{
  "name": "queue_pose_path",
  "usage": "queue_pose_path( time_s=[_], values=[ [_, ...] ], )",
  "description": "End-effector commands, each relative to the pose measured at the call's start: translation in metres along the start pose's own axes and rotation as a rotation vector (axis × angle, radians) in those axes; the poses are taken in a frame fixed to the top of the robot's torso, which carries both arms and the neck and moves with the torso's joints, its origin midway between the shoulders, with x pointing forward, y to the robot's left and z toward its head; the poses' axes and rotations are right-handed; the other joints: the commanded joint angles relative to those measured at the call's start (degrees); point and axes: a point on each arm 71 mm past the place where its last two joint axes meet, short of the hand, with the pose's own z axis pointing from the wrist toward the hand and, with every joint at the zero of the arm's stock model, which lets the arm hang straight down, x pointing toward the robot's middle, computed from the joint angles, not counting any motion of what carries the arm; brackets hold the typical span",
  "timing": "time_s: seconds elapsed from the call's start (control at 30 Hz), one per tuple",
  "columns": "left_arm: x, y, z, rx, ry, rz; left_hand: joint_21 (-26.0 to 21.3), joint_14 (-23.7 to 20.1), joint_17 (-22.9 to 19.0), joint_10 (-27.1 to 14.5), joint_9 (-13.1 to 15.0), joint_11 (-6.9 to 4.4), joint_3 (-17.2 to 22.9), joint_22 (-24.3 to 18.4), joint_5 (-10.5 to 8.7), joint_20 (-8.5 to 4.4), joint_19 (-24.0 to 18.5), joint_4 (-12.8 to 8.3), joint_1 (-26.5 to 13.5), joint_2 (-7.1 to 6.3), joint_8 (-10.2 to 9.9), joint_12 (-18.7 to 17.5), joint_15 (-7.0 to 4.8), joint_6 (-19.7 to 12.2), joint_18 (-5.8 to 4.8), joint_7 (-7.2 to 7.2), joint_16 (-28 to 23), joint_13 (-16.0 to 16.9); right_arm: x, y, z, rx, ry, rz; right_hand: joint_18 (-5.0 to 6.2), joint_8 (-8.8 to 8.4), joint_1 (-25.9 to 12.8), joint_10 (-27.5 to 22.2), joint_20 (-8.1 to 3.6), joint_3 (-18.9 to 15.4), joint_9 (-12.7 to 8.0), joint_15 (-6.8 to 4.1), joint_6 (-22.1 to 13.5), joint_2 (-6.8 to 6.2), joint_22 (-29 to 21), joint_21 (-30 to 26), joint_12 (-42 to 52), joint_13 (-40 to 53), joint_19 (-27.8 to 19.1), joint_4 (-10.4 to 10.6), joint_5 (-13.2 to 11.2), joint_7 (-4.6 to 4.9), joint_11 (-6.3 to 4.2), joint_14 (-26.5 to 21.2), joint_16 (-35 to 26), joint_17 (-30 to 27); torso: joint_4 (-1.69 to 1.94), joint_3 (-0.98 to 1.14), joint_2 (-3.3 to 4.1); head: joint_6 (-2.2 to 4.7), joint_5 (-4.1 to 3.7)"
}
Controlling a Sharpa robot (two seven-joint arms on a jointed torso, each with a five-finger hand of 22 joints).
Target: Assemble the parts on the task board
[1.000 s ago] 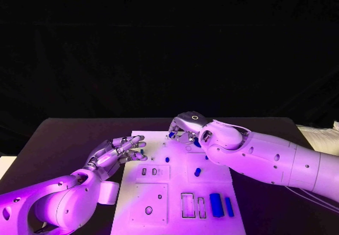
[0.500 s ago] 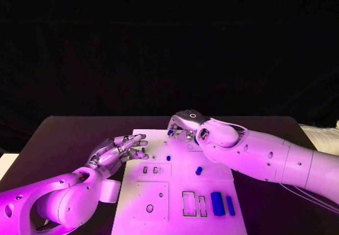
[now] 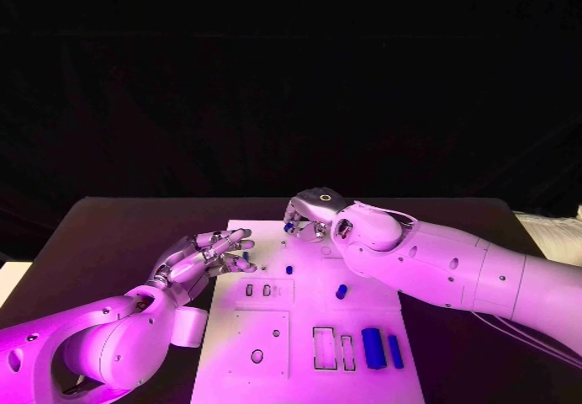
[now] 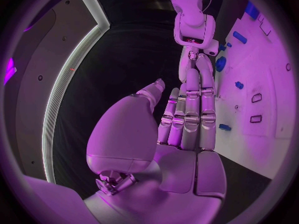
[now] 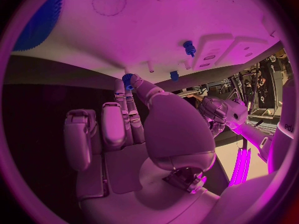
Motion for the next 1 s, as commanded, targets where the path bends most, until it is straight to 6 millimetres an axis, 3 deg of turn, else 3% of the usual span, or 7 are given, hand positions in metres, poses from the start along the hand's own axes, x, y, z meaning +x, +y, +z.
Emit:
queue_pose_path(
  time_s=[0.03,0.33,0.47,0.57,0.67,0.77,1.0],
  values=[
    [0.0029,-0.0011,0.0004,0.006,0.024,-0.012,0.27,-0.31,0.06,-0.34,-0.06,0.06,0.15,0.08,-0.33,0.21,-0.15,-0.34,-0.35,0.29,-0.18,-0.17,0.10,-0.21,0.50,0.29,0.26,0.09,0.0018,0.0014,0.0010,-0.008,0.023,-0.019,-1.02,0.02,-0.15,0.28,-0.42,0.05,1.46,-0.24,1.03,-0.55,7.83,0.34,-0.27,-0.06,2.47,0.42,0.12,-0.45,0.16,2.20,0.31,0.07,0.03,-0.03,0.06,-0.09,0.00],
    [0.0028,-0.0010,0.0008,0.005,0.024,-0.012,0.32,-0.45,0.25,-0.41,-0.05,0.09,0.17,0.11,-0.34,0.22,-0.22,-0.47,-0.35,0.28,-0.25,-0.22,0.13,-0.24,0.49,0.33,0.32,0.10,0.0044,0.0010,0.0026,0.000,0.046,-0.024,-0.97,-0.11,-0.28,0.16,-0.39,0.02,1.51,-0.20,0.92,-0.90,7.63,0.25,-0.30,-0.10,2.35,0.71,0.07,-0.40,0.22,2.13,0.25,-0.10,-0.02,-0.08,0.08,-0.29,-0.09],
    [0.0033,-0.0010,0.0008,0.005,0.026,-0.013,0.32,-0.45,0.25,-0.41,-0.05,0.09,0.17,0.11,-0.34,0.22,-0.22,-0.47,-0.35,0.28,-0.25,-0.22,0.13,-0.24,0.49,0.33,0.32,0.10,0.0050,-0.0001,0.0034,0.010,0.046,-0.026,-0.76,-0.63,-0.50,-0.69,-0.25,-0.02,1.47,0.03,0.14,-1.83,6.63,-0.23,-0.41,-0.24,1.79,1.31,-0.09,0.00,0.52,1.78,-0.44,-1.29,0.00,-0.06,0.07,-0.25,-0.17],
    [0.0034,-0.0010,0.0008,0.005,0.027,-0.013,0.32,-0.45,0.25,-0.41,-0.05,0.09,0.17,0.11,-0.34,0.22,-0.22,-0.47,-0.35,0.28,-0.25,-0.22,0.13,-0.24,0.49,0.33,0.32,0.10,0.0049,-0.0005,0.0039,0.015,0.039,-0.025,-0.35,-0.93,-0.81,-2.60,0.09,-0.12,1.19,0.58,-1.46,-3.07,4.73,-1.17,-0.46,-0.46,0.75,2.02,-0.37,0.71,1.14,1.33,-1.52,-3.05,0.03,-0.05,0.09,-0.21,-0.21],
    [0.0033,-0.0011,0.0007,0.005,0.026,-0.013,0.32,-0.45,0.25,-0.41,-0.05,0.09,0.17,0.11,-0.34,0.22,-0.22,-0.47,-0.35,0.28,-0.25,-0.22,0.13,-0.24,0.49,0.33,0.32,0.10,0.0044,-0.0006,0.0043,0.017,0.028,-0.024,0.57,-1.00,-1.13,-6.76,1.04,-1.14,-0.01,1.67,-6.27,-5.10,0.27,-3.47,-0.48,-0.60,-1.64,3.09,-1.08,2.07,2.48,0.84,-3.09,-5.44,0.02,-0.03,0.11,-0.20,-0.14],
    [0.0032,-0.0011,0.0006,0.005,0.026,-0.013,0.33,-0.48,0.29,-0.42,-0.04,0.10,0.18,0.11,-0.34,0.22,-0.23,-0.50,-0.35,0.28,-0.26,-0.23,0.14,-0.25,0.49,0.33,0.33,0.10,0.0037,-0.0003,0.0042,0.016,0.016,-0.022,1.76,-0.94,-0.04,-11.75,1.86,-3.60,-0.94,2.43,-9.28,-6.57,-5.41,-6.69,-0.43,-0.61,-4.47,4.41,-1.20,2.39,3.29,0.27,-5.23,-8.58,0.03,-0.03,0.14,-0.20,-0.15],
    [0.0024,-0.0013,0.0004,0.004,0.025,-0.012,0.34,-0.50,0.33,-0.44,-0.04,0.10,0.18,0.12,-0.34,0.23,-0.24,-0.52,-0.35,0.28,-0.28,-0.24,0.14,-0.27,0.49,0.34,0.35,0.11,-0.0006,-0.0029,-0.0026,0.012,-0.021,-0.014,1.80,-0.54,2.26,-10.46,1.94,-5.93,-1.19,2.28,-9.54,-6.16,-5.74,-7.16,0.86,-0.15,-4.02,6.84,-1.19,2.12,2.98,0.43,-5.82,-9.37,-0.07,0.04,0.15,-0.11,-0.31]
  ],
)
